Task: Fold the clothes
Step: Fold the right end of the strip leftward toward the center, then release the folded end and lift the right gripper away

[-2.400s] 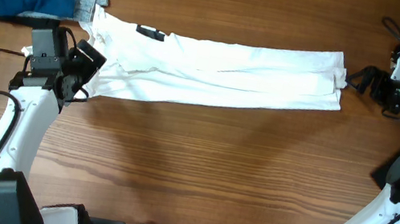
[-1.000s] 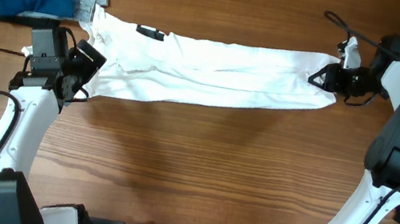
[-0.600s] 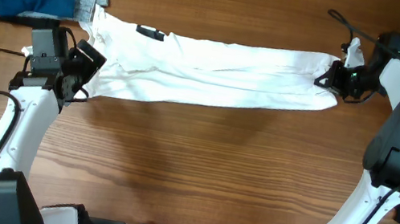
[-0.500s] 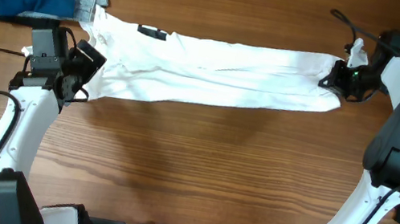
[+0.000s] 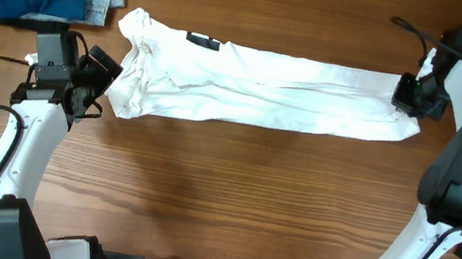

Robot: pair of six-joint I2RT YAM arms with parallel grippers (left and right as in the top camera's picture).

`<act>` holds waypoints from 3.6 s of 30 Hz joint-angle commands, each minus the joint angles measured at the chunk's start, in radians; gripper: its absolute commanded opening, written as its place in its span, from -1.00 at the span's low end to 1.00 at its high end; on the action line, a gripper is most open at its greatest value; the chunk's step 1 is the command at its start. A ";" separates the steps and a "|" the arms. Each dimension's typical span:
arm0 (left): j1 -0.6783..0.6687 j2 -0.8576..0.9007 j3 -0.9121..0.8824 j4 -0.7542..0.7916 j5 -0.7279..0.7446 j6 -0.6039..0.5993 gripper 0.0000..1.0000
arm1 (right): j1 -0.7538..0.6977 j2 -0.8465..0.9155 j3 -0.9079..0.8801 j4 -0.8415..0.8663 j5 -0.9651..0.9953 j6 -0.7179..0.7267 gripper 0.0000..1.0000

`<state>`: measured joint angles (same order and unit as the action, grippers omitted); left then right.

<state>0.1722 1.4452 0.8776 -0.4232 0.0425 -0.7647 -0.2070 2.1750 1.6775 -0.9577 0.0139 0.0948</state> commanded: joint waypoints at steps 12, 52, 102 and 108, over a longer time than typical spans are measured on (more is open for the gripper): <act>0.008 -0.012 -0.006 0.000 0.013 -0.002 1.00 | 0.313 -0.069 -0.021 0.035 0.211 0.156 -0.91; 0.008 -0.012 -0.006 0.000 0.013 -0.002 0.99 | 0.340 -0.116 0.084 0.039 0.070 0.246 0.56; 0.008 -0.012 -0.006 -0.008 0.013 -0.002 0.99 | 0.188 -0.158 0.153 -0.050 -0.118 0.109 0.68; 0.008 -0.012 -0.006 -0.007 0.013 -0.002 1.00 | 0.058 -0.135 0.105 -0.030 -0.228 0.012 0.95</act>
<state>0.1726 1.4452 0.8772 -0.4305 0.0513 -0.7647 -0.0998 2.0190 1.8175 -1.0035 -0.1436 0.2092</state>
